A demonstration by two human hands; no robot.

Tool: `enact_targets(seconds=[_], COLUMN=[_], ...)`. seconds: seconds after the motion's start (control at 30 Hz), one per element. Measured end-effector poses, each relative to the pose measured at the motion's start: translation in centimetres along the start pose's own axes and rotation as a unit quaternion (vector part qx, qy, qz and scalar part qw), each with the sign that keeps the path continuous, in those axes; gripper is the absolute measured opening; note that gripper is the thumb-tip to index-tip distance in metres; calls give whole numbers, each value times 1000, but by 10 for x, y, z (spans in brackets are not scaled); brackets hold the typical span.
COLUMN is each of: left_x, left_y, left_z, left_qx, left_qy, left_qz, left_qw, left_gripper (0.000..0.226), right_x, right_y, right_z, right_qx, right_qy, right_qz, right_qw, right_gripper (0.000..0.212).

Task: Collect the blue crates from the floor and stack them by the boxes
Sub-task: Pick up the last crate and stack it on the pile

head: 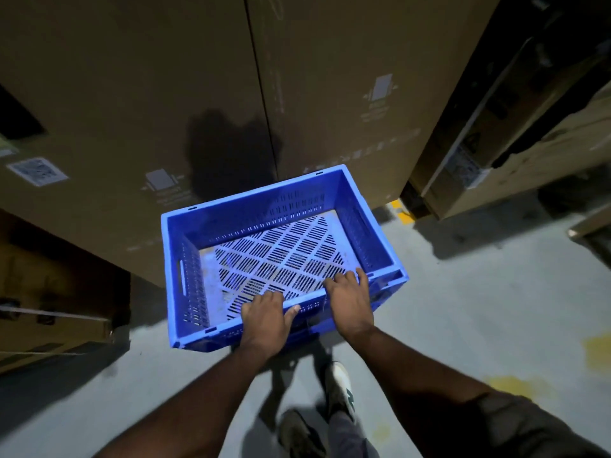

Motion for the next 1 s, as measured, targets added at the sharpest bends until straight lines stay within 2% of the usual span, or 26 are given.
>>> enact_targets(seconds=[0.4,0.57,0.77,0.9,1.0], left_x=[-1,5,10,15,16], left_y=[-14,-10,-14,-15,-21], left_z=[4,22,11,3,-18], left_qx=[-5,3,-39,-57,-49], left_qy=[-7,-35,-75,-85,-82], left_qz=[-5,-30,-30,-25,-30], left_qw=[1000,999,996,994,995], left_gripper=[39,36,37,36,35], right_x=[1,10,19,23,24], right_y=[-5,-2,-7,-9,-11], right_z=[-1,17,-18,-35,-54], right_qx=[-35,-101,-194,-185,-166], right_qy=[-42,-51,-61,-94,-95], right_qz=[39,55,10,-26,-57], right_qw=[998,992,979,978,980], right_gripper=[38,46,42,28,26])
Point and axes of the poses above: each hand's wrist, its own y-axis away from the middle knuckle, its own x-axis out of the palm, z = x × y, the point moved 1 cm from there along -y, towards the middle knuckle, and after that the axes turned 15 degrees about z, right-handed, at the moved point
